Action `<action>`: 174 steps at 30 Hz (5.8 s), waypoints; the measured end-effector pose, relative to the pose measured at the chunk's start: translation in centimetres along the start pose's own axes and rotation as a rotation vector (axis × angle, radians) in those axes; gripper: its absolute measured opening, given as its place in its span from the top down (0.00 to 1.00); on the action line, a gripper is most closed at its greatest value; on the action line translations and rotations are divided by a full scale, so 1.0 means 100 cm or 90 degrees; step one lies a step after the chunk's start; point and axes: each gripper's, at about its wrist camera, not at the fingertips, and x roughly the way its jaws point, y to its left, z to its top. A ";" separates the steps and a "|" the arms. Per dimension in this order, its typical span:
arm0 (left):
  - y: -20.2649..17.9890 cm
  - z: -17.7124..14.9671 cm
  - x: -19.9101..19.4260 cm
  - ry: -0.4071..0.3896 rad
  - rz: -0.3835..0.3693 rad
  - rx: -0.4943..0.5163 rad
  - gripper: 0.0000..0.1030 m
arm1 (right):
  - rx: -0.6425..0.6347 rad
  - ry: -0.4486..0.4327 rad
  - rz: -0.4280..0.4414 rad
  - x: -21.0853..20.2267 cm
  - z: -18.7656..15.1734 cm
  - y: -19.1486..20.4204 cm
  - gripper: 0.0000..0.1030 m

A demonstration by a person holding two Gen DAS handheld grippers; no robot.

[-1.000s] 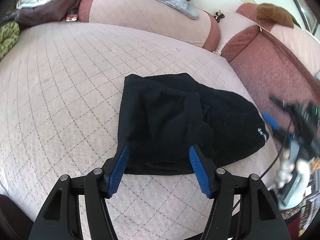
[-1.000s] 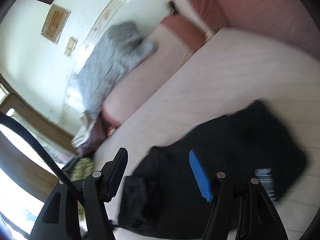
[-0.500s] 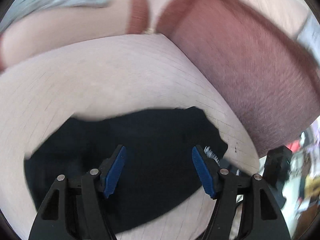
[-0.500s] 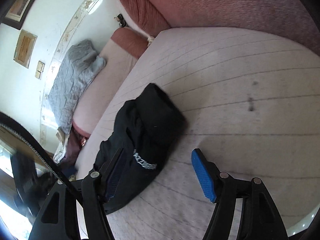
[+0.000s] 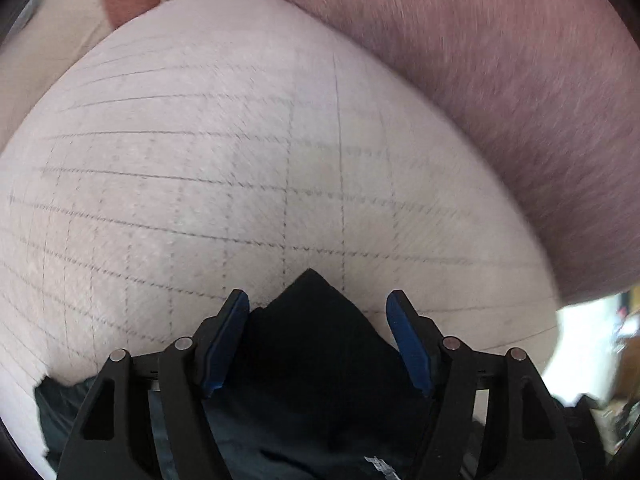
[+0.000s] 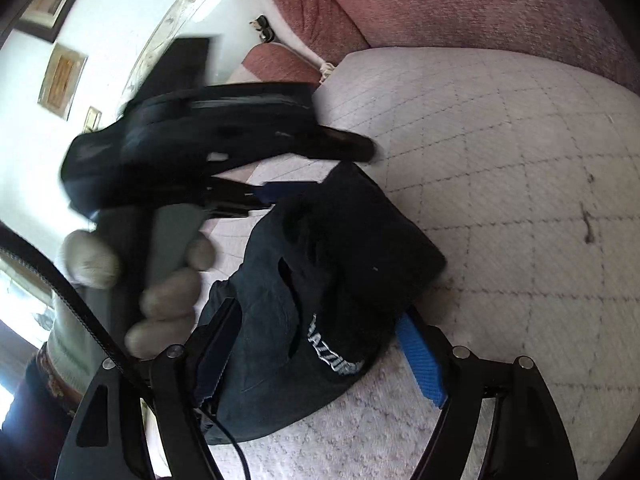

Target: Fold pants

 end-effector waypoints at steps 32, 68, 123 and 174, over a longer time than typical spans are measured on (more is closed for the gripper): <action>0.299 -0.298 -0.127 -0.258 -0.167 -0.452 0.71 | -0.431 0.199 0.072 0.123 -0.148 0.227 0.52; 0.256 -0.353 -0.112 -0.268 -0.086 -0.480 0.44 | -0.156 0.115 0.065 0.091 -0.041 0.144 0.29; 0.246 -0.319 -0.107 -0.300 -0.147 -0.491 0.57 | -0.172 0.283 0.076 0.163 -0.039 0.144 0.62; 0.146 -0.389 -0.281 -0.601 0.418 -0.435 0.00 | -0.404 -0.142 -0.081 0.013 -0.078 0.203 0.03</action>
